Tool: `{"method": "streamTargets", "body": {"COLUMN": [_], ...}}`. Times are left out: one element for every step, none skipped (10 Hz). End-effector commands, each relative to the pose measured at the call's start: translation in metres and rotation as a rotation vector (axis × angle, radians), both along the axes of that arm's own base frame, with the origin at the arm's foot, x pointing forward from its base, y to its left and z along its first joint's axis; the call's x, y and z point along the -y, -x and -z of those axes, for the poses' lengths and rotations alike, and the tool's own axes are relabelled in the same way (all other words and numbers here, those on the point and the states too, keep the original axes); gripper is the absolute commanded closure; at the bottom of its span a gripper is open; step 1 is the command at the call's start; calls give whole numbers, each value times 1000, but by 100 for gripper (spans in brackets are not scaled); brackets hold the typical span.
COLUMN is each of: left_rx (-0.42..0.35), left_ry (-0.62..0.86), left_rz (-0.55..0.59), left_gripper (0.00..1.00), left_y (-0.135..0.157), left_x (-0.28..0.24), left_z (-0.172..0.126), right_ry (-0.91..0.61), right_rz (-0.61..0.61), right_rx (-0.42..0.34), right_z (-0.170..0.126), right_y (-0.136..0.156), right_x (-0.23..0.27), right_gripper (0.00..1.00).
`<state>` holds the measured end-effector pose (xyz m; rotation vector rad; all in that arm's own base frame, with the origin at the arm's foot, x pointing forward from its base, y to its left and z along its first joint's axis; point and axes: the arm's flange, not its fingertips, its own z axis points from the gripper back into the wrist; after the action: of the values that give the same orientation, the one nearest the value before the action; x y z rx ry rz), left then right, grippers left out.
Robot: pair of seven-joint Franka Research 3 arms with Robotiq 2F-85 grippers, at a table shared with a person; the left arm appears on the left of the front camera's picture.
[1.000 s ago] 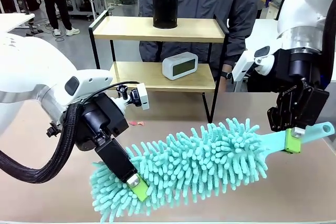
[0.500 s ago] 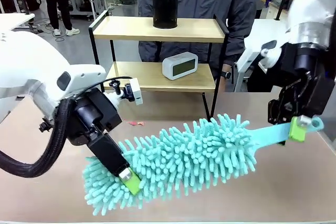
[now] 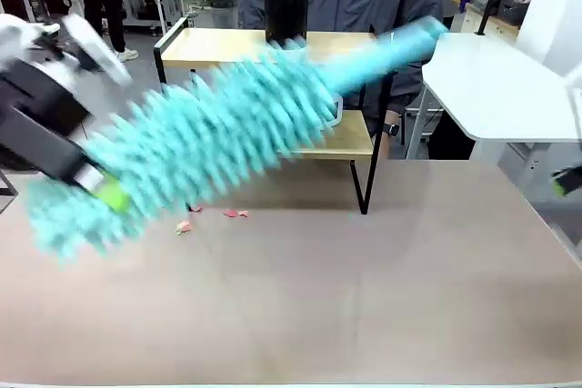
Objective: Clean the shelf.
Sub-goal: Hand the Duster back to the human.
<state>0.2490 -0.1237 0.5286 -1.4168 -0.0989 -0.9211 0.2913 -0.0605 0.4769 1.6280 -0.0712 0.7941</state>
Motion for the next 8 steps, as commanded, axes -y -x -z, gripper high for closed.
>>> {"method": "streamTargets", "body": {"left_rx": [45, 68, 59, 23, -51, -150, -241, -319], "left_ry": [209, 288, 375, 429, 441, 432, 384, 349], "left_rz": [-219, -364, -523, -695, -900, -967, -998, -1031], "left_gripper": [100, 100, 100, 100, 100, 100, 100, 100], "left_y": [-6, -10, -13, -17, -26, -37, -50, -62], "left_x": [-61, -95, -124, -145, -163, -173, -177, -181], "left_z": [-12, -19, -22, -20, -11, 1, 17, 31], "right_ry": [-466, -452, -410, -192, -192, -192, -192, -192], "right_rz": [572, 636, 667, 259, 259, 259, 259, 259], "right_rx": [-45, -88, -154, -77, -77, -77, -77, -77], "right_z": [-1, 14, 24, 25, 25, 25, 25, 25], "right_y": [19, 22, 19, 22, 22, 22, 22, 22], "right_x": [56, 65, 66, 63, 63, 63, 63, 63], "right_gripper": [0, 0, 0, 0, 0, 0, 0, 0]}}
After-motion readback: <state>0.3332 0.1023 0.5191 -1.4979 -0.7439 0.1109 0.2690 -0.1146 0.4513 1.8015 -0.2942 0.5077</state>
